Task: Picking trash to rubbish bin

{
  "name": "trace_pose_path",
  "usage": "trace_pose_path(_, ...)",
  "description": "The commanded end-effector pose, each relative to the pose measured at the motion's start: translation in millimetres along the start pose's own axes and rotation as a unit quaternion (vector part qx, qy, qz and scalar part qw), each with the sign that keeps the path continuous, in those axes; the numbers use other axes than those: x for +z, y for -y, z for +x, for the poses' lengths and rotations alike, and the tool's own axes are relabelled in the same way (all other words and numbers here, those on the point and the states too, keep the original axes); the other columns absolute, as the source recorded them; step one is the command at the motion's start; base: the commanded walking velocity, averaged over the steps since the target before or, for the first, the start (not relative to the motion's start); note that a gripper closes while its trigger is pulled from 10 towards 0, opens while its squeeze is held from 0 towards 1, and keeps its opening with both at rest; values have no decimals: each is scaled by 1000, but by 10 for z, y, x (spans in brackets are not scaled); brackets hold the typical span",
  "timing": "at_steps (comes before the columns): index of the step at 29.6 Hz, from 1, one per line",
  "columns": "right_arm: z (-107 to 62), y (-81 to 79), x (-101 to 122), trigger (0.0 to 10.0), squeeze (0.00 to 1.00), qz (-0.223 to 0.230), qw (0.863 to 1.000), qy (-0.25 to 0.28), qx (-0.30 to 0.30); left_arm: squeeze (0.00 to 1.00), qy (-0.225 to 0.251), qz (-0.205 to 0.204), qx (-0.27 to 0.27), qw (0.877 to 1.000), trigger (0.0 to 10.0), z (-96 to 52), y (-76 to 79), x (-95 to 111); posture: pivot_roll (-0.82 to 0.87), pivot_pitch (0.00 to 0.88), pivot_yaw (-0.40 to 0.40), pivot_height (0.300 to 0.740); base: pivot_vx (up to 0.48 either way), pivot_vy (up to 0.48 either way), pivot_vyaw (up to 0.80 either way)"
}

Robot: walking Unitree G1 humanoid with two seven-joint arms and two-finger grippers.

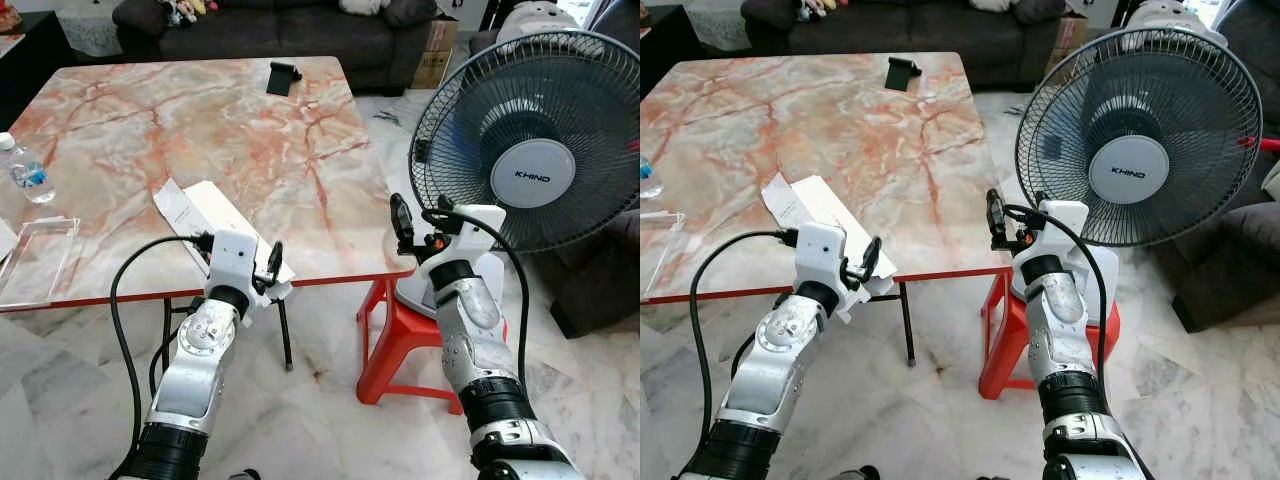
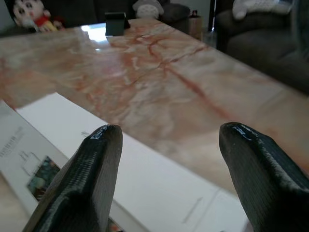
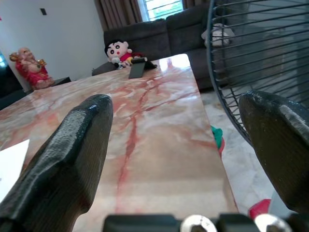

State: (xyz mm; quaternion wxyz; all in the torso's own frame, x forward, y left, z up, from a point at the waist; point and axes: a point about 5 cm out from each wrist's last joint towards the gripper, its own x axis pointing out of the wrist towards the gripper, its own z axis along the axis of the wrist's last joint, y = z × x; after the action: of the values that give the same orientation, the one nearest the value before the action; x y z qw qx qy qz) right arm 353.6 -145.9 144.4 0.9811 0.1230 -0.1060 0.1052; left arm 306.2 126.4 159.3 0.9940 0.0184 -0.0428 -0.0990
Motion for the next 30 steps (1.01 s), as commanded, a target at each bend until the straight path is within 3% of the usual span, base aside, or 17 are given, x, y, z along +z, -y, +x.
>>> trace_pose_path(1,22,13,31,10000,0,0,1000,5,-1,0,0,-27,-7,1000,10000,-73,-3,71,21,103,-7,740,0,0,0)
trace_pose_path(6,23,38,23,10000,0,-1,1000,4,-5,0,-13,-36,23,999,10000,-281,-126,104,39,109,-8,740,0,0,0)
trace_pose_path(9,37,28,27,10000,0,1,1000,5,-4,0,-37,-73,32,996,10000,-485,-234,92,47,114,-10,740,0,0,0)
trace_pose_path(14,58,18,29,10000,0,3,1000,4,0,0,-76,-79,80,991,10000,-787,-464,38,65,123,-14,740,0,0,0)
trace_pose_path(20,74,9,27,10000,0,4,1000,3,4,0,-122,-73,110,984,10000,-1072,-595,-56,73,126,-17,740,0,0,0)
trace_pose_path(26,83,-2,21,10000,0,5,1000,2,6,0,-175,-77,134,972,10000,-1190,-686,-263,79,127,-21,740,0,0,0)
trace_pose_path(28,83,-2,19,10000,0,6,1000,2,6,0,-195,-112,147,963,10000,-1170,-699,-433,73,127,-21,740,0,0,0)
trace_pose_path(30,84,-1,19,10000,0,5,1000,3,6,0,-197,-128,147,961,10000,-1149,-694,-472,73,127,-21,740,0,0,0)
